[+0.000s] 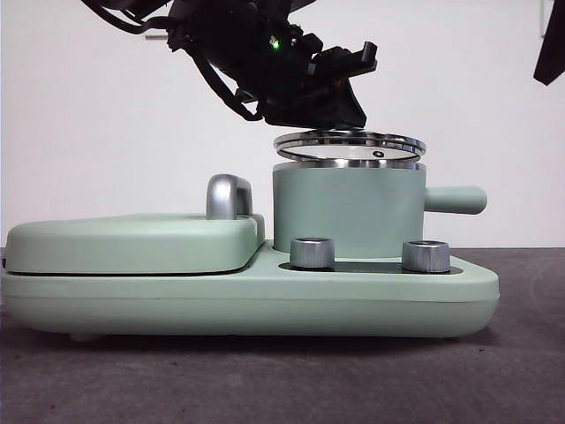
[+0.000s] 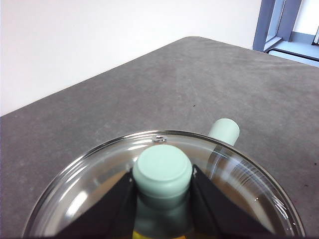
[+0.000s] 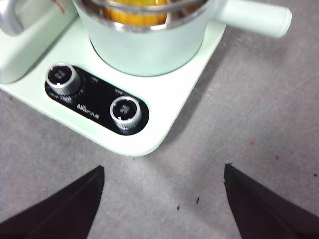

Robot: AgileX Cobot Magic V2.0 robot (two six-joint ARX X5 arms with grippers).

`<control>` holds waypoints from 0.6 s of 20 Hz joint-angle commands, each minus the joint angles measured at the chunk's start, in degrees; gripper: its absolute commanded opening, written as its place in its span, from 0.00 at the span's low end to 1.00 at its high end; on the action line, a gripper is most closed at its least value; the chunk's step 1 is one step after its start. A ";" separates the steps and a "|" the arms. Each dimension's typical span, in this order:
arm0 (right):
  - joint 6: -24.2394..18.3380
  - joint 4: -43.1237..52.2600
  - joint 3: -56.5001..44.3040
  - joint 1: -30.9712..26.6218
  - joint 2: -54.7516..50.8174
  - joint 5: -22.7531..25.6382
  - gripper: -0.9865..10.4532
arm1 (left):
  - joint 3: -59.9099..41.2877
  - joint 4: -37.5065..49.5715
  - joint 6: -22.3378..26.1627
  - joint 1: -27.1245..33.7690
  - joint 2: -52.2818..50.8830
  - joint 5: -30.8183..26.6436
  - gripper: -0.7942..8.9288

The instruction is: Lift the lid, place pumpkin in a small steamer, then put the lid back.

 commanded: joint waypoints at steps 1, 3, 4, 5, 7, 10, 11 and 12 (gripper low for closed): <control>0.17 0.28 0.13 0.39 0.20 -0.04 0.41 | 0.72 1.88 -0.20 -0.68 -0.46 -0.07 0.09; 0.17 0.26 0.13 0.39 0.20 -0.04 0.41 | -0.33 3.28 -0.22 -0.68 -0.46 -0.07 0.09; 0.17 0.26 0.13 0.39 0.20 -0.04 0.41 | -1.33 5.07 -0.26 -0.68 -0.46 -0.07 0.09; 0.17 0.24 0.13 0.39 0.20 -0.04 0.41 | -2.29 6.49 -0.57 -0.68 -0.46 -0.07 0.09; 0.17 0.26 0.13 0.39 0.20 -0.04 0.41 | -3.02 7.21 -0.57 -0.66 -0.42 -0.07 0.09; 0.17 0.26 0.13 0.39 0.20 -0.04 0.41 | -3.02 7.76 -0.20 -0.63 -0.26 -0.04 0.09; 0.17 0.26 0.13 0.39 0.20 -0.04 0.41 | -3.02 7.67 -0.22 -0.59 -0.02 -0.04 0.09; 0.17 0.26 0.13 0.39 0.20 -0.04 0.41 | -3.02 7.67 -0.22 -0.57 0.28 -0.04 0.09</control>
